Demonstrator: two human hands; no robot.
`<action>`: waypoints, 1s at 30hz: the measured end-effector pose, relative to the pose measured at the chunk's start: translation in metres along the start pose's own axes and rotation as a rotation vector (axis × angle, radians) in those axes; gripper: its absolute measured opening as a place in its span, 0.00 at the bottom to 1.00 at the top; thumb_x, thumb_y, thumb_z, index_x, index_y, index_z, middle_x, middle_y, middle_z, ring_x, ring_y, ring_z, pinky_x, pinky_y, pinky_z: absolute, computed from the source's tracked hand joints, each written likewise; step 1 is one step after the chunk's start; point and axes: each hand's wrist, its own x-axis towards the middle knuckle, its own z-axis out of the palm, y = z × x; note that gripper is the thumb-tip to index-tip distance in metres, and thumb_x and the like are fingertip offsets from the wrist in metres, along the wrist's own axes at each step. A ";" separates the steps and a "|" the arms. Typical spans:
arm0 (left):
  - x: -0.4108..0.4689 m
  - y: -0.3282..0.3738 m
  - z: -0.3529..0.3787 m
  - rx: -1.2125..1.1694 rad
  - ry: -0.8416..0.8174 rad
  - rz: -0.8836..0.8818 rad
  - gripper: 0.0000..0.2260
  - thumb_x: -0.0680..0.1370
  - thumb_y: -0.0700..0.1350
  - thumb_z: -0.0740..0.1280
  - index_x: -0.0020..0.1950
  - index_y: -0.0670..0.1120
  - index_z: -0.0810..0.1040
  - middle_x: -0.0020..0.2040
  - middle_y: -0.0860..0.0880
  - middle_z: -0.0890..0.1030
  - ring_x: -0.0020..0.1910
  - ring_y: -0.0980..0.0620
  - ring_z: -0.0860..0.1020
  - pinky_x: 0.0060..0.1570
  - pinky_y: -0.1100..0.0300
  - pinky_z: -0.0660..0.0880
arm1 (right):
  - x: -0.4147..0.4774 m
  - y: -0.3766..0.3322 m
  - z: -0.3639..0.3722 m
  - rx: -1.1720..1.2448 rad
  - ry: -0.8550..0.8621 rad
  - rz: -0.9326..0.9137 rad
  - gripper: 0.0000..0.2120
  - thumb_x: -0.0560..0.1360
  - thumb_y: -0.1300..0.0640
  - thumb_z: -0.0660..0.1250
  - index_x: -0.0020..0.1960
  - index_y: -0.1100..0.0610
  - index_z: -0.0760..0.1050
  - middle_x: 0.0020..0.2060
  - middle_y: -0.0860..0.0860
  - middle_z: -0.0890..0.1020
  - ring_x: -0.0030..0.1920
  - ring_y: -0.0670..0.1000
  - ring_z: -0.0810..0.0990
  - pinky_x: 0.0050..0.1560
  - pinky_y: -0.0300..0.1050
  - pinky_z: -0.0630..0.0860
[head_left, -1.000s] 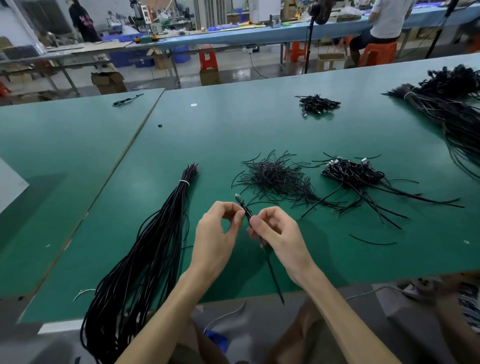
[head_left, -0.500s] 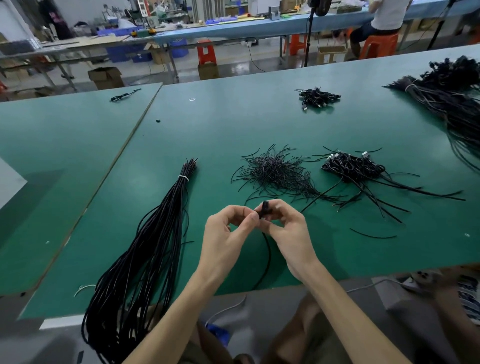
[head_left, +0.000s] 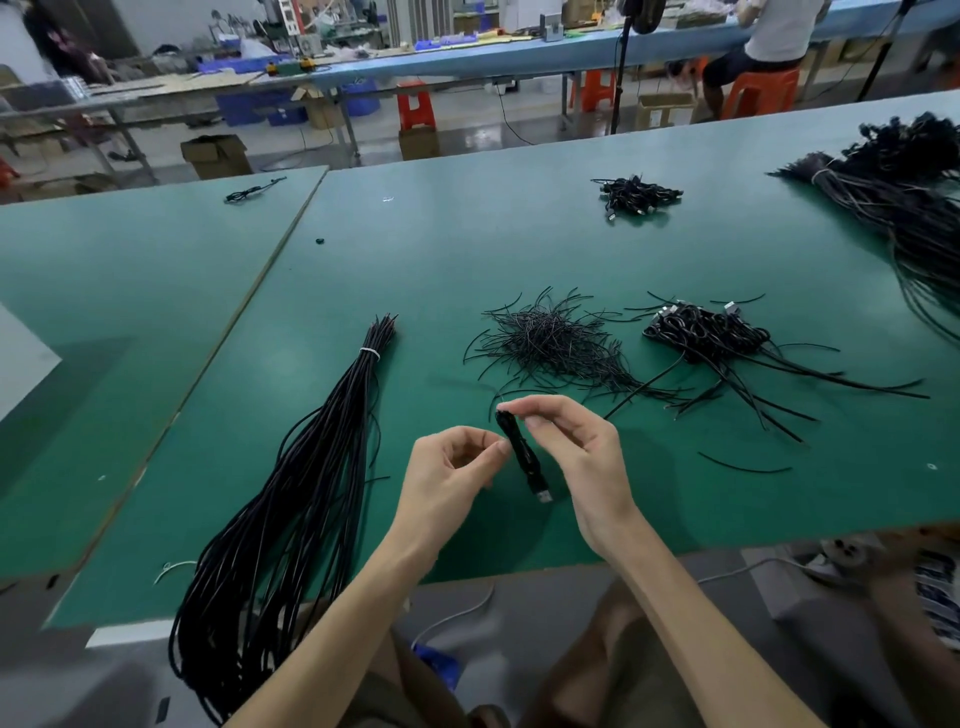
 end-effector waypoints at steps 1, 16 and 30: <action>0.003 -0.001 -0.003 0.028 0.015 0.012 0.04 0.78 0.44 0.74 0.45 0.45 0.85 0.34 0.55 0.82 0.34 0.59 0.77 0.37 0.67 0.73 | 0.000 -0.001 0.001 0.003 -0.019 -0.005 0.11 0.79 0.64 0.67 0.52 0.52 0.86 0.53 0.51 0.87 0.57 0.55 0.84 0.59 0.44 0.80; 0.021 0.000 -0.007 -0.026 0.038 -0.102 0.07 0.79 0.47 0.73 0.43 0.46 0.87 0.32 0.49 0.80 0.34 0.57 0.75 0.42 0.67 0.72 | -0.004 0.000 0.005 0.113 -0.105 0.000 0.12 0.73 0.69 0.67 0.40 0.54 0.83 0.42 0.54 0.86 0.55 0.48 0.83 0.57 0.41 0.78; 0.011 0.018 -0.010 0.584 0.165 0.529 0.03 0.78 0.43 0.74 0.47 0.49 0.81 0.44 0.59 0.80 0.46 0.60 0.77 0.54 0.57 0.70 | -0.003 0.003 0.002 0.084 -0.147 0.177 0.23 0.80 0.38 0.65 0.47 0.58 0.83 0.39 0.61 0.84 0.41 0.55 0.76 0.42 0.45 0.71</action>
